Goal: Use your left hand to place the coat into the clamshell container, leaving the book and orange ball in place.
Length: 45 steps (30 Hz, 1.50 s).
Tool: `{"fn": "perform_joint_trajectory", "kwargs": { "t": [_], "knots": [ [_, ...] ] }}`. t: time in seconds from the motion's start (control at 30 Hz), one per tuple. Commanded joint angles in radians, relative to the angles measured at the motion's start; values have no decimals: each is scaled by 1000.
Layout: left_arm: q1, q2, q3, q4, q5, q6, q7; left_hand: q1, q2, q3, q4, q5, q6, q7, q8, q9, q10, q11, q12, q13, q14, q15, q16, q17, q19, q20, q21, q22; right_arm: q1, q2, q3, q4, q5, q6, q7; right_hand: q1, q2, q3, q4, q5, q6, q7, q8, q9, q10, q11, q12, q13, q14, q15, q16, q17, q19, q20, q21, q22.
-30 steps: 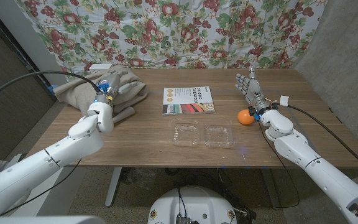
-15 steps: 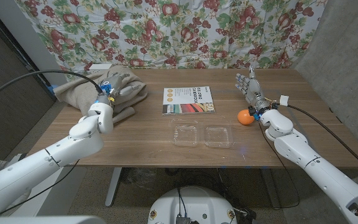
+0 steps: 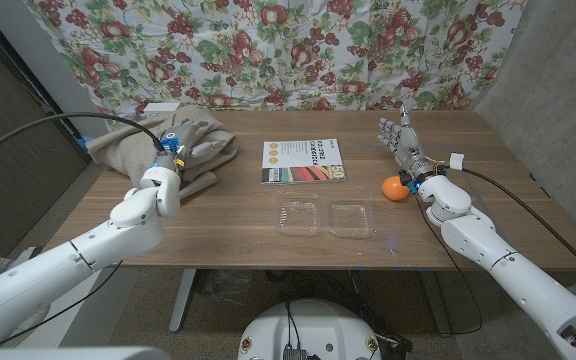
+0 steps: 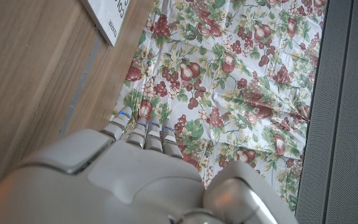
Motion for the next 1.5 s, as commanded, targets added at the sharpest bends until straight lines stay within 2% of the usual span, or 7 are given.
{"fn": "perform_joint_trajectory", "kwargs": {
  "t": [0.03,0.8,1.07,1.5],
  "knots": [
    [18,10,-19,-10,5,21,-16,13,2,11,0,5,-2,-4,-1,4,-1,0,-3,3,6,-43,-2,2,8,-3,2,6,0,-1,-1,-2,3,-2,6,0,1,2,4,0,9,-3,3,3,4,4,4,4,-2,-7,5,4,-1,5,9,3],
    [22,14,-12,16,3,61,-24,28,2,18,1,15,-3,-4,-1,5,2,-3,-2,4,7,-43,-2,3,11,-5,1,6,-13,-12,0,-36,-10,-5,-7,0,1,3,4,0,4,-2,0,3,4,2,4,4,0,-6,6,4,3,5,10,3],
    [-7,38,13,34,23,47,-61,34,3,20,2,19,-6,-2,-2,5,2,-2,-2,4,6,-43,-3,3,11,-5,1,6,-13,-9,-4,-30,-11,-12,-10,-1,1,3,4,0,-3,0,-2,3,4,2,4,4,1,-8,6,4,4,5,10,3],
    [-41,34,47,52,62,55,-103,44,7,26,2,23,-8,-4,-3,5,0,-3,-2,4,2,-45,-5,3,10,-7,0,6,-13,-11,-4,-28,-10,-14,-8,-2,1,3,4,0,-8,0,-2,3,2,0,3,4,1,-7,6,4,2,5,10,3]
  ]
}}
